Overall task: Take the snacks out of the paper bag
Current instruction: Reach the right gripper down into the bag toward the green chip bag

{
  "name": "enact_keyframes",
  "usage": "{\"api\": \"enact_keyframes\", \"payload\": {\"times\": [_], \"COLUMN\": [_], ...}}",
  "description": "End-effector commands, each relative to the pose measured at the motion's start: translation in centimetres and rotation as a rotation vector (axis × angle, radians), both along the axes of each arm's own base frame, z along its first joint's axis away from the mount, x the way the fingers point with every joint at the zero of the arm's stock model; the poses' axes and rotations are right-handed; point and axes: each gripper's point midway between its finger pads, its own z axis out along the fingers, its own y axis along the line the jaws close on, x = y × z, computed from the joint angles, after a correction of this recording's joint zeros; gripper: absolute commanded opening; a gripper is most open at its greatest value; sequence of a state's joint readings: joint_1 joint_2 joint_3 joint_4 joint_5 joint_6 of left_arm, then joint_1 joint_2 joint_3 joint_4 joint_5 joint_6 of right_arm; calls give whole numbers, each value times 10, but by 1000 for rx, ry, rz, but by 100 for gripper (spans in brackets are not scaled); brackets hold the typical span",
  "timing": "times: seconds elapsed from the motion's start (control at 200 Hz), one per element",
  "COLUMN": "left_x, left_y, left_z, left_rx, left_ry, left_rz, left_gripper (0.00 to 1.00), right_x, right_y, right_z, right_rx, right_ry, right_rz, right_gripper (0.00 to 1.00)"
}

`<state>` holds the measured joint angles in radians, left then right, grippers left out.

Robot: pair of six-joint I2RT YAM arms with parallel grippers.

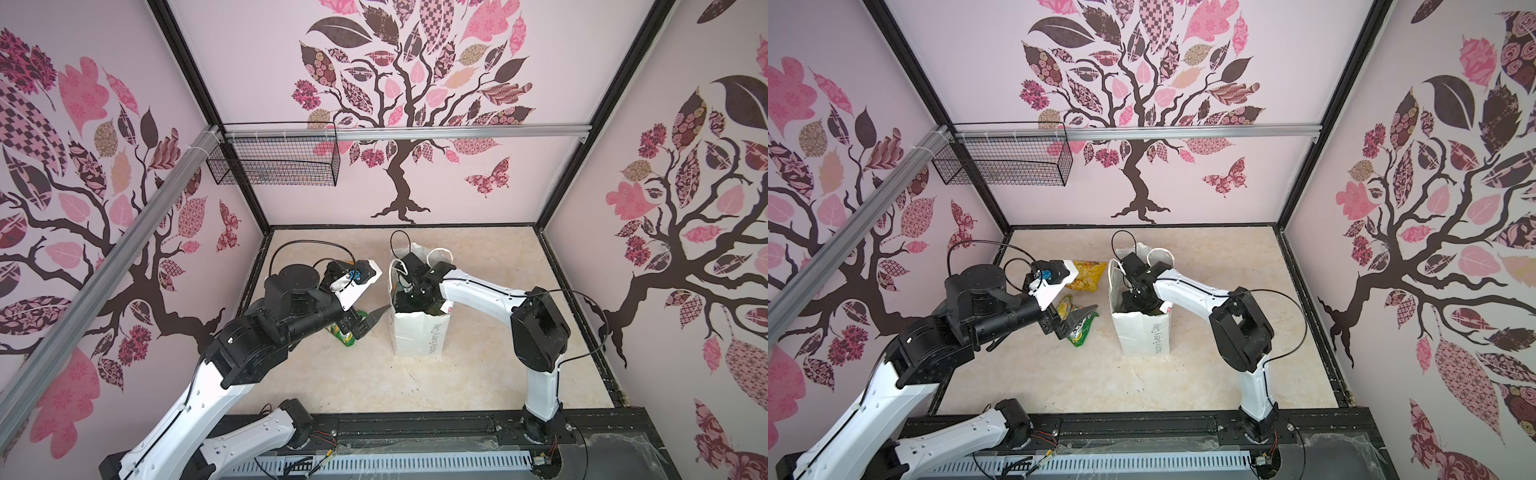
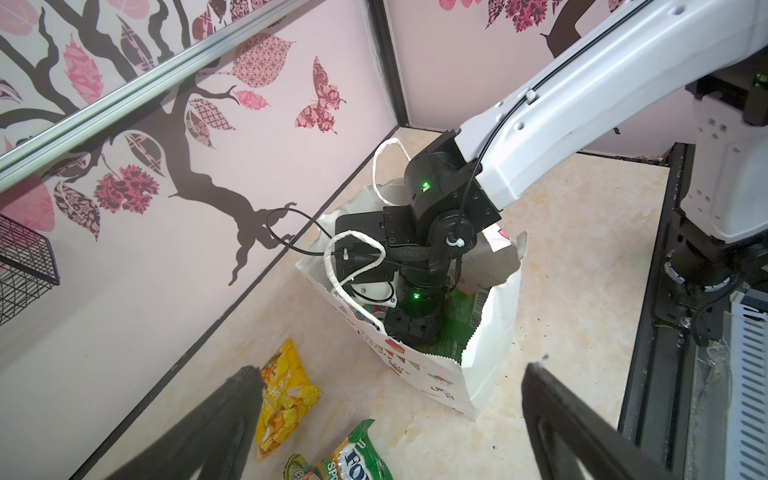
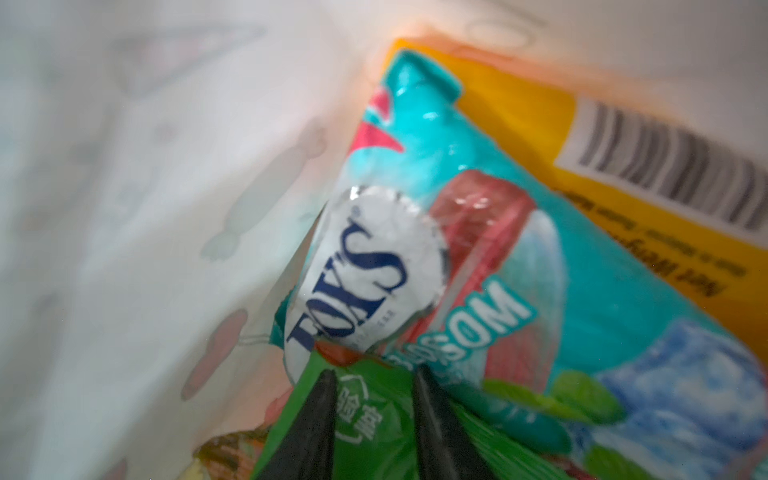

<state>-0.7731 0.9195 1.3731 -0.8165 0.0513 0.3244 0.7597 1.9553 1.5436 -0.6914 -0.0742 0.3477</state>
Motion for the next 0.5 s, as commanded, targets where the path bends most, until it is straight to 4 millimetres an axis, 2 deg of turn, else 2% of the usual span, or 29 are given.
{"api": "enact_keyframes", "payload": {"times": [0.0,0.055,0.285,0.495], "left_x": [2,2,3,5], "left_y": [0,0,1,4], "left_z": [-6,-6,-7,-6], "left_rx": [0,3,4,2], "left_ry": [7,8,11,5], "left_rz": [11,14,24,45], "left_gripper": [98,98,99,99], "right_x": [-19,-17,-15,-8], "right_y": [-15,-15,-13,-10], "right_z": [-38,-33,-15,18], "right_rx": [-97,-91,-71,-15], "right_ry": [107,100,71,5], "right_rz": [-1,-2,-2,-21], "right_gripper": [23,20,0,0]}}
